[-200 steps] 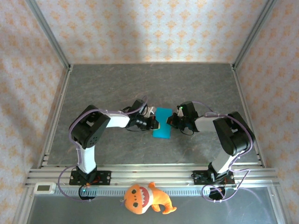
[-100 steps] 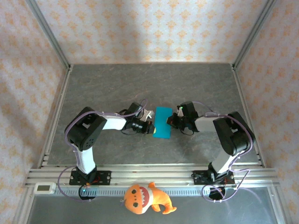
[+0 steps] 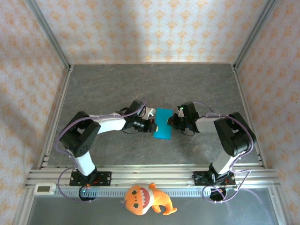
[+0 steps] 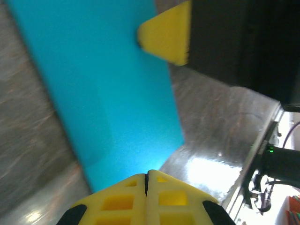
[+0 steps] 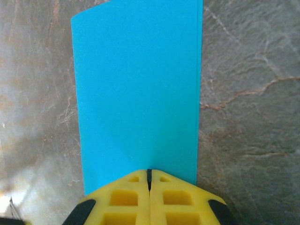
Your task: Fold a paper plane with a square sheet of paper (pick it up from the middle)
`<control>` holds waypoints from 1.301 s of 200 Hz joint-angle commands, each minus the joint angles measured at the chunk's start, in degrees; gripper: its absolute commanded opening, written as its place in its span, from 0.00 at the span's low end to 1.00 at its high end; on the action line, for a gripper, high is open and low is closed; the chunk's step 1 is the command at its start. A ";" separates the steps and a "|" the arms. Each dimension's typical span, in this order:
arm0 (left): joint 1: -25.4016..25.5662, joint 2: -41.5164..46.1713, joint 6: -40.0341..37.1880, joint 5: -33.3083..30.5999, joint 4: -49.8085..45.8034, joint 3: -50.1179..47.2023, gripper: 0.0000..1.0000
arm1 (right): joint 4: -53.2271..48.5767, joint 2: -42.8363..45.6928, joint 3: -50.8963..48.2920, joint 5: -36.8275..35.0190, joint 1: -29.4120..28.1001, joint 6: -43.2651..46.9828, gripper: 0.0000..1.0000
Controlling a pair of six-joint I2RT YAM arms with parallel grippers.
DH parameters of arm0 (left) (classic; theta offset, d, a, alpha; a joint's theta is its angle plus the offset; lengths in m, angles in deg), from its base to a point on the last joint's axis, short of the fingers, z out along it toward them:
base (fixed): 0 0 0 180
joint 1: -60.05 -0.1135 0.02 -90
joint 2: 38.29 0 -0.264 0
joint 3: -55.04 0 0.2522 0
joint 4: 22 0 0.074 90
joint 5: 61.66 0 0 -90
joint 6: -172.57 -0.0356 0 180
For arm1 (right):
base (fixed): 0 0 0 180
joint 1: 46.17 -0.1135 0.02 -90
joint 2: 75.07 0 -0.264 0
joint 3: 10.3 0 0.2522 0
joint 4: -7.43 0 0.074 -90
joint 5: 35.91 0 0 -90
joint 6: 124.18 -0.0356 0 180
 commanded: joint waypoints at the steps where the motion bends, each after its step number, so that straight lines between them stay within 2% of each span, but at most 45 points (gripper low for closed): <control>1: 1.68 -3.62 1.05 1.45 1.54 2.80 0.00 | -10.69 -2.52 -3.22 -8.27 0.78 1.29 0.00; 35: 1.84 -7.21 0.51 0.52 1.54 1.63 0.00 | -10.65 -2.44 -3.31 -8.19 0.73 1.34 0.00; 80: 1.83 -6.47 -2.86 -0.65 -1.53 -2.71 0.00 | -10.56 -2.61 -3.27 -8.05 0.74 1.42 0.00; 166: 1.80 2.80 -6.64 -2.42 -6.05 -8.44 0.00 | -12.22 -2.46 -1.55 -6.53 0.68 4.76 0.00; 196: 1.11 8.44 -2.46 -3.32 -1.37 -8.54 0.00 | -14.86 -2.28 0.74 -5.15 0.57 10.11 0.00; 220: -2.55 11.93 7.03 -5.83 6.29 -11.03 0.00 | -18.19 -2.45 3.30 -4.34 -0.07 13.81 0.00; 239: -4.65 13.67 13.19 -7.40 12.73 -13.22 0.00 | -19.20 -2.22 4.28 -4.03 -0.23 14.35 0.00; 260: -4.83 12.93 15.01 -8.02 14.94 -11.85 0.00 | -18.69 -1.18 4.62 -2.23 -0.19 13.31 0.00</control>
